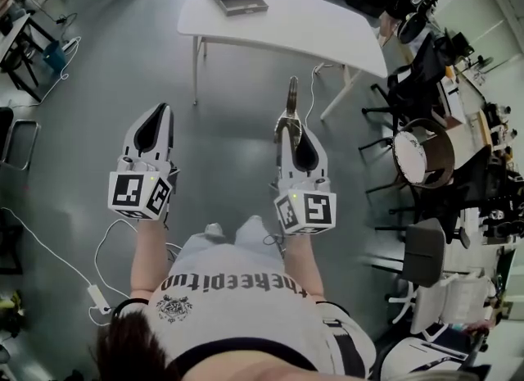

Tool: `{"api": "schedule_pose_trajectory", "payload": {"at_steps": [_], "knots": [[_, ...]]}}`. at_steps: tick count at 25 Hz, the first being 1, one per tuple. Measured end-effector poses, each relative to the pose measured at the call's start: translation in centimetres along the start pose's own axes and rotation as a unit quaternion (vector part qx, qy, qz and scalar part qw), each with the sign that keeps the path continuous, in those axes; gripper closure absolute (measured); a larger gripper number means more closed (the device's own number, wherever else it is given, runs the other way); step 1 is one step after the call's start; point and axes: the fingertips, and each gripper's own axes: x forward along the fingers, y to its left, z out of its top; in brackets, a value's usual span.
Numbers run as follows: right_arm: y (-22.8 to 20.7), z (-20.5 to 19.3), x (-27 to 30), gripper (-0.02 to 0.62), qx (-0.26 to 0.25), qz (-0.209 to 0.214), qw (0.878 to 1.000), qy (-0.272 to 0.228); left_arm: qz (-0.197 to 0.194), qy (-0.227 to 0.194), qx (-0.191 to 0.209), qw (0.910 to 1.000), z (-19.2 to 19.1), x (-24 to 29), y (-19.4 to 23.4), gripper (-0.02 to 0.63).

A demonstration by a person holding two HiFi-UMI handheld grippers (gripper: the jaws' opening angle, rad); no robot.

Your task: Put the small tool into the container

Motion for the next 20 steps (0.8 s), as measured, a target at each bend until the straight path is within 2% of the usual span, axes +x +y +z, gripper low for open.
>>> {"api": "schedule_pose_trajectory", "payload": {"at_steps": [9, 15, 20], "knots": [[-0.9, -0.7, 2.0, 0.503, -0.012, -0.012, 1.000, -0.003, -0.010, -0.010, 0.001, 0.9999, -0.8, 2.0, 0.8, 0.592], [-2.6, -1.8, 6.9, 0.503, -0.007, 0.002, 1.000, -0.005, 0.007, -0.012, 0.006, 0.9999, -1.6, 5.8, 2.9, 0.592], [-4.8, -2.2, 12.9, 0.503, -0.009, 0.020, 1.000, -0.005, 0.012, -0.015, 0.013, 0.9997, -2.0, 11.6, 4.3, 0.592]]}}
